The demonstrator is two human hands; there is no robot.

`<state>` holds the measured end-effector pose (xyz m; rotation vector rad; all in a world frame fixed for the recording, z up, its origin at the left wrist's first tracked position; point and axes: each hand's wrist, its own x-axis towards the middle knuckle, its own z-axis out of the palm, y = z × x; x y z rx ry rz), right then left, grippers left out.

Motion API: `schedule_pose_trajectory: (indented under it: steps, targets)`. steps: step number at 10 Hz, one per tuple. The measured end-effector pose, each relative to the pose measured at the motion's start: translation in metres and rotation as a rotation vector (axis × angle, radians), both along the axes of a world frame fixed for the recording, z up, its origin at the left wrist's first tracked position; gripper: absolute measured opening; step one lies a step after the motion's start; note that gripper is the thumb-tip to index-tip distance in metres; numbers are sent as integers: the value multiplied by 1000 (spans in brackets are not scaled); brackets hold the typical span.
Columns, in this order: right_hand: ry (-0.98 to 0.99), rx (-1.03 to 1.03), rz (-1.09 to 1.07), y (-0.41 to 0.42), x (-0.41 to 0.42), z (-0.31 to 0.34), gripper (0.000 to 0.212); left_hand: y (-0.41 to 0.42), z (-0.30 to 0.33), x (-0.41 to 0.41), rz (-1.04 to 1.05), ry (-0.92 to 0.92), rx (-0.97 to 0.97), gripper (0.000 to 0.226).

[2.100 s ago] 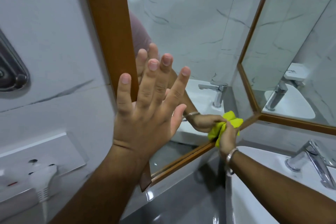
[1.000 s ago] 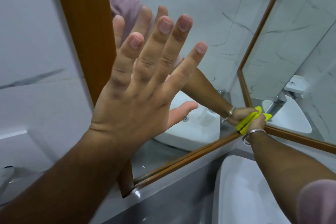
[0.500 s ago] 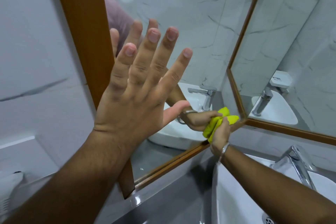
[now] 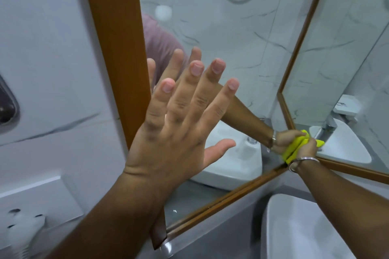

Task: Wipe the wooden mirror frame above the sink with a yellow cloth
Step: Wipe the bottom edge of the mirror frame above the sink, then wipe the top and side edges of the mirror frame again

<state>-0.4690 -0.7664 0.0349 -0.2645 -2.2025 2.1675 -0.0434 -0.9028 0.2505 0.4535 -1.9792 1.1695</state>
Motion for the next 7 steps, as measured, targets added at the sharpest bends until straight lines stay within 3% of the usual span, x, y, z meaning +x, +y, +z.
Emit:
schedule_pose_trajectory:
  steps: [1,2,3,5,6,7]
  targets:
    - [-79,-188,43,6,37,47,26,-1,0,1,5,-2,-17,86]
    - [30,-193,95,3,56,105,30,0,0,3,-33,25,-15,81]
    - [129,-382,155,10,30,140,17,6,16,-3,-108,96,37,77]
    - [255,-354,135,15,-54,204,42,3,131,0,-171,249,-70,82]
    - [255,-317,118,13,-98,228,42,-1,182,8,-220,256,-43,85]
    - [319,-295,51,14,-72,285,29,0,231,15,-269,277,-40,83]
